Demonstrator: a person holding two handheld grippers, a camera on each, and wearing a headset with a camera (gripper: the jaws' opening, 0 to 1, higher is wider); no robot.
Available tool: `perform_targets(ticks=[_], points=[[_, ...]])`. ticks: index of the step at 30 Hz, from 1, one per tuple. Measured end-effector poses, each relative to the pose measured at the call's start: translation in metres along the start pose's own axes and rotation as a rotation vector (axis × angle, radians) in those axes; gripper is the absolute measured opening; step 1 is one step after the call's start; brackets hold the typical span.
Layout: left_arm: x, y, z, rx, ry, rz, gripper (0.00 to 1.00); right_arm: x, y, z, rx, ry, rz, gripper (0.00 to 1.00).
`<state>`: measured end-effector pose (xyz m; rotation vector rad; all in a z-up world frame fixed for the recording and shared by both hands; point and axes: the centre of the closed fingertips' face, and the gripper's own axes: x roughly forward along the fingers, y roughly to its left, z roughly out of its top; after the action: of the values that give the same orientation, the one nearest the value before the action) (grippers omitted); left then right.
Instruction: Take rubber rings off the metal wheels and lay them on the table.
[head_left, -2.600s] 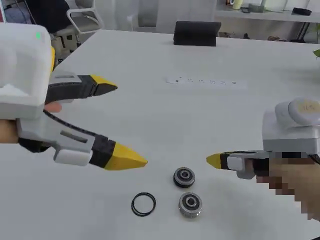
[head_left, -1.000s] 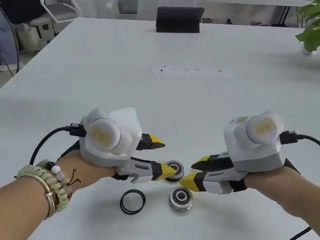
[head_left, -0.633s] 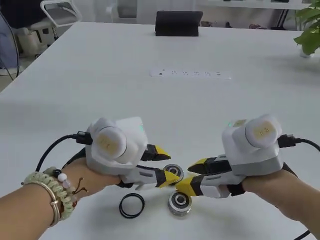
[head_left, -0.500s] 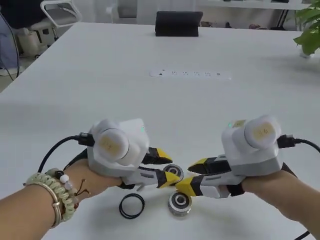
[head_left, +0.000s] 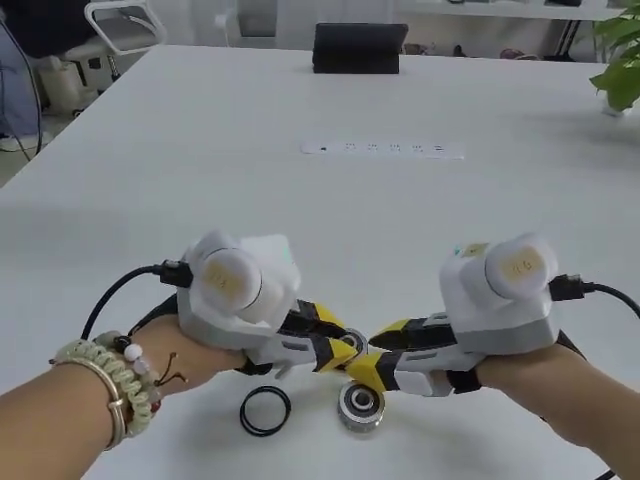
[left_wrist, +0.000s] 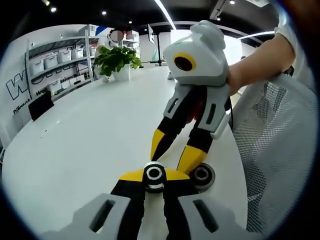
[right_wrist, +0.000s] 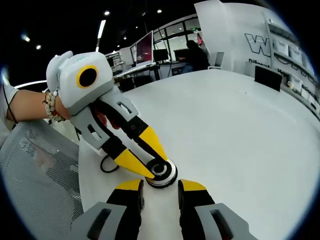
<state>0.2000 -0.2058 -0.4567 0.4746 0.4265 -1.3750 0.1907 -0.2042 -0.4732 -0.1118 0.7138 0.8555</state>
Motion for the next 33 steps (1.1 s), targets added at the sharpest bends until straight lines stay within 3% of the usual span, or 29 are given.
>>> perform_targets(ticks=[5,10,20,33], points=[[0.0013,-0.0001,0.0011,0.002,-0.009,0.003,0.08,0.0021,-0.0002,0.0002,-0.005,-0.009,-0.004,0.24],[0.0032,0.0009,0.0013,0.004,-0.013,0.010,0.07,0.0019,-0.0032,0.0006,-0.084,0.000,-0.023,0.21],[0.0042,0.0010,0.0018,0.000,-0.018,0.019,0.07,-0.0017,-0.0078,-0.0064,-0.128,0.045,-0.020,0.13],[0.0049,0.0010,0.0014,-0.008,-0.017,0.024,0.07,-0.0030,-0.0075,-0.0062,-0.165,0.044,-0.028,0.09]])
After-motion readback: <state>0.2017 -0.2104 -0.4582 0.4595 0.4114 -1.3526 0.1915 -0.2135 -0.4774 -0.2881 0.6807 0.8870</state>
